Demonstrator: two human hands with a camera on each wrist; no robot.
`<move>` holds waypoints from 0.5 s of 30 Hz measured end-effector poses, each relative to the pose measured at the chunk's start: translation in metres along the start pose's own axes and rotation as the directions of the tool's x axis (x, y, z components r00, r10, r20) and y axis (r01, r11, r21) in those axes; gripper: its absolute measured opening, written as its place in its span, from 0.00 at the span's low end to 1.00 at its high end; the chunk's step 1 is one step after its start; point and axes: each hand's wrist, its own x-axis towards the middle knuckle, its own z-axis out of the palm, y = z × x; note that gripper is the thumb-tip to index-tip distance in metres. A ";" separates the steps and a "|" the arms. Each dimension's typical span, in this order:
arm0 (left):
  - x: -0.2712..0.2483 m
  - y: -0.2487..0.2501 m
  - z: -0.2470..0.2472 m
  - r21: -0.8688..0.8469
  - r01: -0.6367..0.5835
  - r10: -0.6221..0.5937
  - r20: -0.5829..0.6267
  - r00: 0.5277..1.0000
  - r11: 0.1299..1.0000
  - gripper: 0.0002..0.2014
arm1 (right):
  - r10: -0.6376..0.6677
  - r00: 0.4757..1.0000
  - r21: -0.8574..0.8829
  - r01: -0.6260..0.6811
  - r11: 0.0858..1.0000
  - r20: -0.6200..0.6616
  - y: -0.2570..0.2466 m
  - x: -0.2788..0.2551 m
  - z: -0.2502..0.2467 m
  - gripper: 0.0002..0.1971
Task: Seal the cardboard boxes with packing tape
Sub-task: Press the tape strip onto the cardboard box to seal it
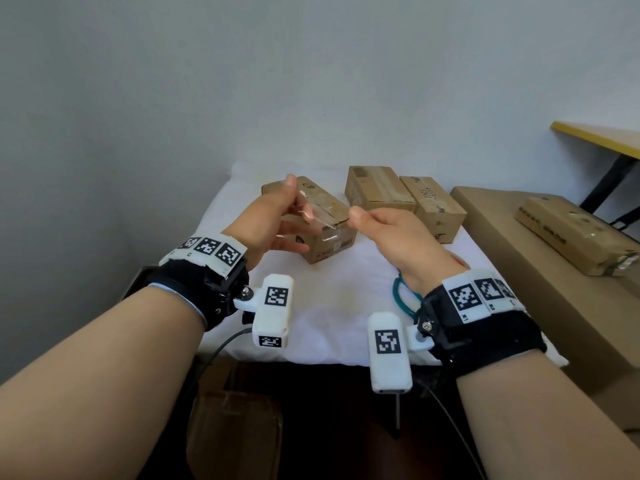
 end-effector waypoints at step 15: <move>-0.002 0.005 -0.028 0.268 0.022 0.005 -0.101 0.995 0.963 0.33 | 0.062 0.998 0.052 -0.063 0.997 0.025 -0.013 0.011 0.031 0.03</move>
